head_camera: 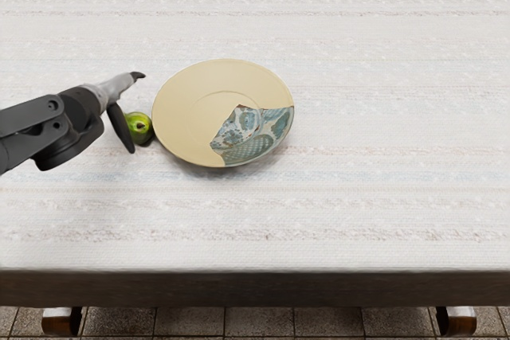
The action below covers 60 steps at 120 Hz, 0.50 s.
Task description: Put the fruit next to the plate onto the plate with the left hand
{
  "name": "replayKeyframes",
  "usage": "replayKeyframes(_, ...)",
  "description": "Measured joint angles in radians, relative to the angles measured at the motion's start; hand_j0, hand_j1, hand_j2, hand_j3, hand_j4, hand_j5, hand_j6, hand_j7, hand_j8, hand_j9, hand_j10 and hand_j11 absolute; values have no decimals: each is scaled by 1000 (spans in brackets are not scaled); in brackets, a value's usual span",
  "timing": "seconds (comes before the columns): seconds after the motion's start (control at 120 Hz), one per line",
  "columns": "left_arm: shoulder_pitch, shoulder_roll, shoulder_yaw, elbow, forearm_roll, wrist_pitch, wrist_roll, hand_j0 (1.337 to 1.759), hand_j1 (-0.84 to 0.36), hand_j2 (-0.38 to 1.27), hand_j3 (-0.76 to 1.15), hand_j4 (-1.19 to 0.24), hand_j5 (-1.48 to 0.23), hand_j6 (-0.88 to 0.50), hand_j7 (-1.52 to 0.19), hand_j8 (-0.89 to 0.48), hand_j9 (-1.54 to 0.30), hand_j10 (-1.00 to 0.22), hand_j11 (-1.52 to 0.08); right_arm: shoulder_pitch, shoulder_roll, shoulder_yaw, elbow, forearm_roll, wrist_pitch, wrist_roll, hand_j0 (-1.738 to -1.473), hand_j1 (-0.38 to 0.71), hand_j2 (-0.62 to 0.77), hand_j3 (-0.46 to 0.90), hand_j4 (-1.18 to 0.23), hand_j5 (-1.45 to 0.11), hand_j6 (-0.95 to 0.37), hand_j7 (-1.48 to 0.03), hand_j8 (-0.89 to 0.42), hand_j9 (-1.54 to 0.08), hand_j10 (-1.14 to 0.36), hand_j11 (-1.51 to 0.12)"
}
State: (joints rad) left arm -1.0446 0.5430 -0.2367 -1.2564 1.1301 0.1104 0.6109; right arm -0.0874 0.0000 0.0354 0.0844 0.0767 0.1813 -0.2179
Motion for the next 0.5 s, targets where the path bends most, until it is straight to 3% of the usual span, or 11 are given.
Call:
replayKeyframes(0.283,-1,-41,115,25,10,188,0,1658,282,14,0,-61,-75,-63,-75,-62,-75,-61,-75,0,0,0,0,0,0,0,-1658,-349,0,0,0,0,0,0,0,0,0,0)
replayKeyframes(0.5,4,-69,145,64,10,232,0,1658,283,14,0,-60,-74,-61,-74,-61,-74,-60,-73,-4,0,0,0,0,0,0,-1658,-349,0,0,0,0,0,0,0,0,0,0)
